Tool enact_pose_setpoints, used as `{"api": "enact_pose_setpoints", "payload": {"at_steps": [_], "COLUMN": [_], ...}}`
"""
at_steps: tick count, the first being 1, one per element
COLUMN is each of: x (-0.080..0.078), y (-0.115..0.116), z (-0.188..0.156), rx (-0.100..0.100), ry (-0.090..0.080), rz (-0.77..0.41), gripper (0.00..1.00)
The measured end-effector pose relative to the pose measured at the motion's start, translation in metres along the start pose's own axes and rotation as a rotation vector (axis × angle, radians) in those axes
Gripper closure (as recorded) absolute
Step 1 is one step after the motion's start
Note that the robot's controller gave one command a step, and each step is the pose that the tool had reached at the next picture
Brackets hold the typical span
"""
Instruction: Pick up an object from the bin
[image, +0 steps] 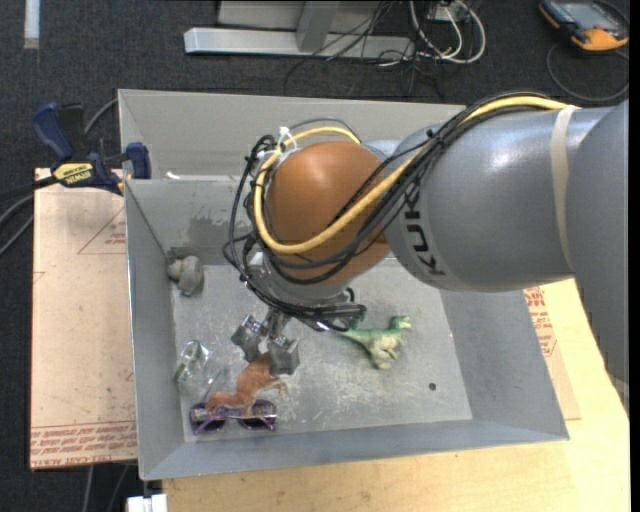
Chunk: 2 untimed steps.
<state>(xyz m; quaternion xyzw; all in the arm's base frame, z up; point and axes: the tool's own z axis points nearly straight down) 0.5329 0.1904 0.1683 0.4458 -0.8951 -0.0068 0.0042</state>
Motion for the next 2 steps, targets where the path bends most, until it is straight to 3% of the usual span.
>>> {"api": "enact_pose_setpoints", "payload": {"at_steps": [1,2], "x": [-0.0117,-0.0110], "y": [-0.0401,-0.0361], "z": [-0.0242,-0.0275], "rx": [0.012,0.008], "ry": [-0.008,-0.004], "rz": [-0.053,-0.063], "gripper": [1.00,1.00]}}
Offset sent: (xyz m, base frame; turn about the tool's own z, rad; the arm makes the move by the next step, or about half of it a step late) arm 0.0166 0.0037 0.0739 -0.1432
